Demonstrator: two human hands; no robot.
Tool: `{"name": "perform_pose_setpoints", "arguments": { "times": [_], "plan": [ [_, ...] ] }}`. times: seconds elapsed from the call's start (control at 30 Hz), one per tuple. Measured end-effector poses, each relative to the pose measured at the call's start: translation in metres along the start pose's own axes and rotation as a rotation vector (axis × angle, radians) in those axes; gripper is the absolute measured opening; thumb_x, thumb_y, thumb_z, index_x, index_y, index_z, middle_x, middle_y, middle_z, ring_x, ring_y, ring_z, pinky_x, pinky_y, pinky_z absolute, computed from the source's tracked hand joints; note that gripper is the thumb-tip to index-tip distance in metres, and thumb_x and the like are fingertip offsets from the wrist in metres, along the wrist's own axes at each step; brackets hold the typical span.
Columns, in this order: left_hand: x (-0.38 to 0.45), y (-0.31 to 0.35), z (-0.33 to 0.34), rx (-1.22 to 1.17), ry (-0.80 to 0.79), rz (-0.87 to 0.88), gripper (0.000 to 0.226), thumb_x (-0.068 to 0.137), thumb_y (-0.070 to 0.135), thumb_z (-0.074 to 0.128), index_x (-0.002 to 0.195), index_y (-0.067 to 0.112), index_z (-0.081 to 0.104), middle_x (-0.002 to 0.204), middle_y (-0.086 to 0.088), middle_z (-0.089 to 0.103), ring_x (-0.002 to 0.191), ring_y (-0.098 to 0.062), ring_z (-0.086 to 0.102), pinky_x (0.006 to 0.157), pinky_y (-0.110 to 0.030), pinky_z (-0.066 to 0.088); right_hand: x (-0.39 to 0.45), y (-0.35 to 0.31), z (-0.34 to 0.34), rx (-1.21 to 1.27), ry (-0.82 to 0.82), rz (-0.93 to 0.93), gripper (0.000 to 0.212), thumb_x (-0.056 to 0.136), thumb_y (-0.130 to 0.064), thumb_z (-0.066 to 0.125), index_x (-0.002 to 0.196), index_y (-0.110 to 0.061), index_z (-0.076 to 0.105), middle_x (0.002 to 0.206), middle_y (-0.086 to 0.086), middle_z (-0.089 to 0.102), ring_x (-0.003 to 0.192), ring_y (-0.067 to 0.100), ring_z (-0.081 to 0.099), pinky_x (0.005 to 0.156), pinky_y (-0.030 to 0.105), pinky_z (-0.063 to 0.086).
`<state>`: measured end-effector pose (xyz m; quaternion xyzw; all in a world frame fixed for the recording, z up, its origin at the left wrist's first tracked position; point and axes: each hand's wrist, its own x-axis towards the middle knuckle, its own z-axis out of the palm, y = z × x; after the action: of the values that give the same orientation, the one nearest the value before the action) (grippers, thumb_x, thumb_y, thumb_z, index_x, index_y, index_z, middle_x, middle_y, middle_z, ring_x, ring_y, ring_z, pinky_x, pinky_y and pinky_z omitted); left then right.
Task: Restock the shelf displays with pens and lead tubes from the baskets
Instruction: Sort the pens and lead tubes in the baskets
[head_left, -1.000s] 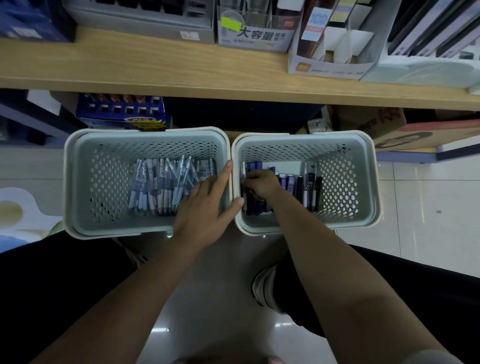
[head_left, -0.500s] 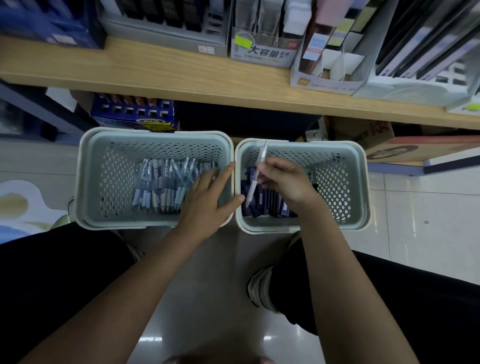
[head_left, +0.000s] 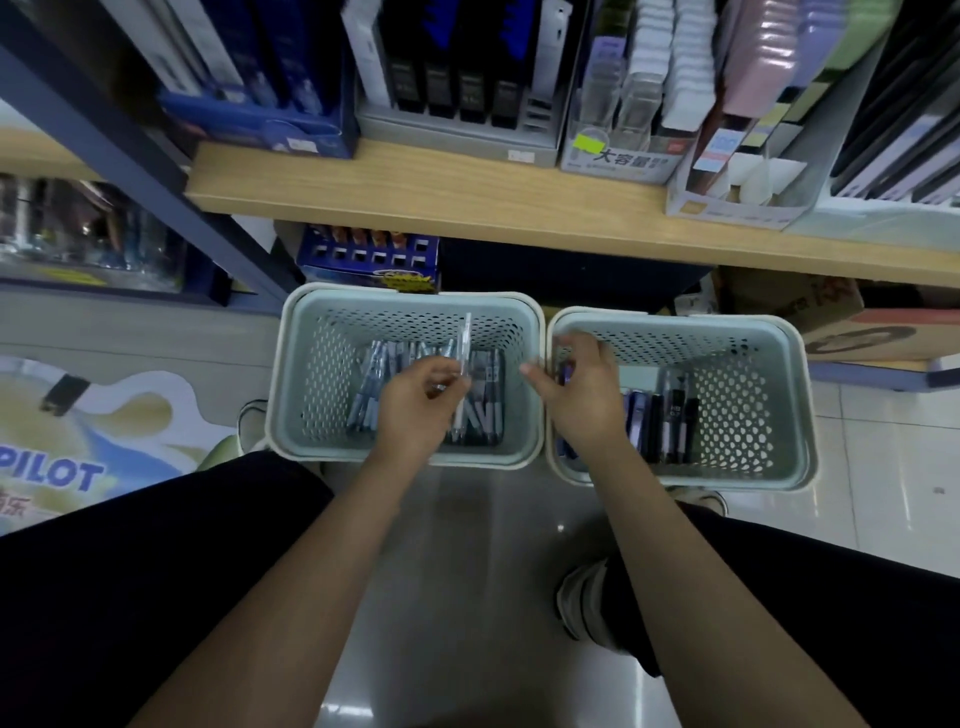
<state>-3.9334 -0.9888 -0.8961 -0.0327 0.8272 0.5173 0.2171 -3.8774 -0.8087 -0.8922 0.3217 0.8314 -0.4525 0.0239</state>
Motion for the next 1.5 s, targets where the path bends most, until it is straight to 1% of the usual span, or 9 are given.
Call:
{"name": "perform_pose_setpoints", "arguments": {
  "times": [0.13, 0.3, 0.47, 0.63, 0.77, 0.97, 1.17, 1.37, 1.5],
  "plan": [
    [0.009, -0.023, 0.001, 0.122, -0.015, -0.051, 0.021, 0.09, 0.022, 0.074, 0.109, 0.013, 0.071, 0.102, -0.003, 0.072, 0.096, -0.017, 0.068, 0.085, -0.028, 0.053, -0.005, 0.015, 0.022, 0.019, -0.159, 0.199, 0.109, 0.069, -0.09, 0.048, 0.149, -0.016, 0.037, 0.147, 0.009, 0.044, 0.136, 0.029, 0.042, 0.111, 0.053, 0.04],
    [0.014, -0.026, 0.008, 0.141, -0.026, -0.061, 0.032, 0.089, 0.033, 0.075, 0.117, 0.019, 0.068, 0.104, 0.002, 0.07, 0.083, -0.005, 0.062, 0.077, -0.023, 0.049, 0.0, 0.022, 0.023, 0.106, -0.17, 0.227, 0.118, 0.061, -0.1, 0.043, 0.148, -0.02, 0.04, 0.148, 0.004, 0.045, 0.138, 0.026, 0.042, 0.113, 0.053, 0.039],
    [-0.001, -0.023, 0.017, 0.277, 0.005, 0.118, 0.045, 0.089, 0.052, 0.062, 0.121, 0.02, 0.067, 0.108, 0.005, 0.069, 0.091, -0.014, 0.066, 0.084, -0.039, 0.057, 0.003, 0.024, 0.012, 0.142, -0.21, 0.231, 0.095, 0.078, -0.086, 0.049, 0.146, -0.019, 0.043, 0.141, 0.001, 0.054, 0.129, 0.02, 0.051, 0.107, 0.042, 0.042],
    [-0.026, 0.0, 0.064, 0.547, -0.154, 0.514, 0.065, 0.095, 0.047, 0.045, 0.15, 0.014, 0.042, 0.161, -0.007, 0.032, 0.148, -0.026, 0.031, 0.113, -0.044, 0.034, 0.006, 0.051, -0.039, 0.109, -0.06, 0.255, 0.04, 0.1, -0.052, 0.05, 0.109, -0.015, 0.062, 0.097, -0.001, 0.065, 0.089, 0.015, 0.06, 0.079, 0.028, 0.04],
    [-0.028, 0.005, 0.099, 0.807, -0.205, 0.543, 0.083, 0.092, 0.063, 0.031, 0.159, 0.017, 0.017, 0.169, -0.008, -0.002, 0.156, -0.025, -0.004, 0.121, -0.053, 0.016, 0.012, 0.085, -0.08, 0.09, 0.086, 0.333, 0.048, 0.094, -0.05, 0.063, 0.119, -0.009, 0.064, 0.108, 0.006, 0.069, 0.095, 0.019, 0.063, 0.078, 0.026, 0.041],
    [-0.026, -0.002, 0.107, 0.946, -0.199, 0.536, 0.087, 0.092, 0.068, 0.027, 0.16, 0.027, -0.006, 0.167, -0.007, -0.021, 0.154, -0.024, -0.014, 0.122, -0.048, 0.007, 0.047, 0.122, -0.104, 0.146, -0.006, 0.375, 0.071, 0.084, -0.045, 0.077, 0.14, -0.009, 0.051, 0.135, 0.005, 0.061, 0.125, 0.023, 0.056, 0.097, 0.028, 0.043],
    [-0.028, -0.002, 0.107, 0.93, -0.179, 0.558, 0.083, 0.092, 0.063, 0.032, 0.16, 0.031, -0.002, 0.168, -0.008, -0.013, 0.155, -0.025, -0.008, 0.119, -0.048, 0.008, 0.068, 0.152, -0.088, 0.134, -0.008, 0.556, 0.054, 0.087, -0.026, 0.078, 0.131, -0.001, 0.059, 0.119, 0.012, 0.067, 0.111, 0.026, 0.064, 0.076, 0.021, 0.042],
    [-0.028, -0.002, 0.107, 0.92, -0.195, 0.526, 0.082, 0.091, 0.063, 0.034, 0.161, 0.028, 0.007, 0.168, -0.007, -0.014, 0.155, -0.022, -0.012, 0.119, -0.049, 0.011, 0.085, 0.154, -0.076, 0.111, 0.004, 0.582, 0.076, 0.085, -0.02, 0.079, 0.148, -0.004, 0.039, 0.146, 0.013, 0.05, 0.134, 0.032, 0.048, 0.109, 0.028, 0.039],
    [-0.028, -0.001, 0.106, 0.927, -0.19, 0.523, 0.083, 0.092, 0.064, 0.033, 0.161, 0.029, 0.003, 0.168, -0.007, -0.014, 0.155, -0.023, -0.011, 0.119, -0.048, 0.01, 0.086, 0.157, -0.072, 0.132, 0.036, 0.576, 0.079, 0.085, -0.018, 0.079, 0.15, -0.009, 0.035, 0.147, 0.012, 0.047, 0.133, 0.033, 0.048, 0.11, 0.037, 0.043]
  ]
}}
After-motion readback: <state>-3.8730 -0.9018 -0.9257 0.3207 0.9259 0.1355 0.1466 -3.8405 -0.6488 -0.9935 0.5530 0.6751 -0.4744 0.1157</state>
